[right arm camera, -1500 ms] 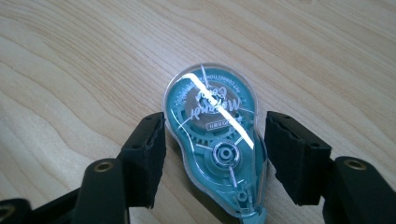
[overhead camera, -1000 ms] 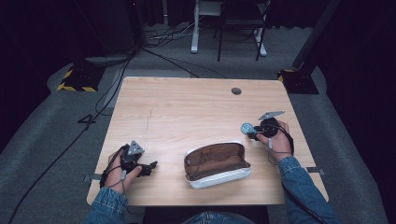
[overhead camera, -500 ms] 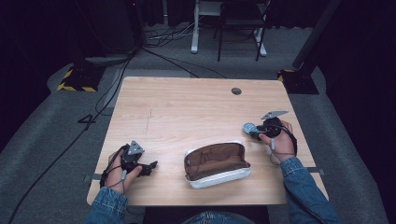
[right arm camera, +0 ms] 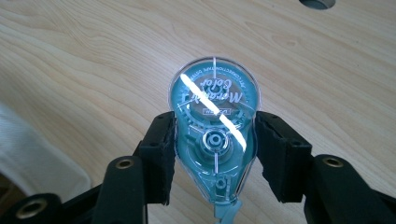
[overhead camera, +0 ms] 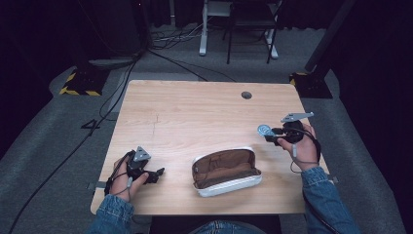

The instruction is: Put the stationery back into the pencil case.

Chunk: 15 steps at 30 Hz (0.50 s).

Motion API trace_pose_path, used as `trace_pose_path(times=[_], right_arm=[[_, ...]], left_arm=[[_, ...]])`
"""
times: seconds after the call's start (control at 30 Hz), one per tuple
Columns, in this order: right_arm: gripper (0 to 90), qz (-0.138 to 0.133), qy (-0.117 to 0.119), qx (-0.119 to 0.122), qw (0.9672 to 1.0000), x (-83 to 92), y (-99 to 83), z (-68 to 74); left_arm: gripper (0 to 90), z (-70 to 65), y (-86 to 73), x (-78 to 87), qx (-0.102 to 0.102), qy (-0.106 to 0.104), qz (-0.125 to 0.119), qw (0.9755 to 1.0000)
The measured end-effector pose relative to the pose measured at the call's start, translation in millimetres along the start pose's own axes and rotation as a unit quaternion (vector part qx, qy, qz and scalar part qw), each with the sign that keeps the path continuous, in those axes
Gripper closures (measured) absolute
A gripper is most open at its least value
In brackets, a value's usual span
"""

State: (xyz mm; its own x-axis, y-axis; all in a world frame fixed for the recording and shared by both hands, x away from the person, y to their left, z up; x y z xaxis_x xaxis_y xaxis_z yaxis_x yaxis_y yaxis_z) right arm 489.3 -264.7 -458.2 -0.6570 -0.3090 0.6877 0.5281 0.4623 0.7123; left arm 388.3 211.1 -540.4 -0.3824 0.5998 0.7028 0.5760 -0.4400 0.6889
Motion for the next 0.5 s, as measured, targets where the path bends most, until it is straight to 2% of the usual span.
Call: trace_pose_path(times=[0.13, 0.23, 0.5], right_arm=[[50.2, -0.004, 0.004, 0.002, 1.0, 9.3, 3.7, 2.3], [50.1, -0.014, 0.011, 0.011, 0.9998, 25.6, 11.0, 8.5], [50.1, -0.026, 0.027, 0.028, 0.9989, 50.5, 22.9, 24.6]], left_arm=[[13.9, 0.0, 0.0, 0.0, 0.0, 0.0, 0.0, 1.0], [13.9, -0.1, 0.0, -0.1, 0.0, 0.0, 0.0, 1.0], [13.9, 0.0, 0.0, 0.0, 0.0, 0.0, 0.0, 1.0]])
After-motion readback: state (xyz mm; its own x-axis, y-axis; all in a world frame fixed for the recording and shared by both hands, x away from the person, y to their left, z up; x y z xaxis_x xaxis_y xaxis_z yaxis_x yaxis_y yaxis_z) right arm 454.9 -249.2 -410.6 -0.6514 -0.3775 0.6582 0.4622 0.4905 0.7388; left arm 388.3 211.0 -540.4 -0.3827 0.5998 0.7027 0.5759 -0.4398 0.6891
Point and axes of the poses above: each handheld gripper's, and its own axes: x roughly backward along the jaws, y roughly out of its top, z roughly to its left, the point moved 5 cm from there along -x, roughly forward along the jaws, and after that the axes turned 13 degrees about -y, right-handed, at the moved point
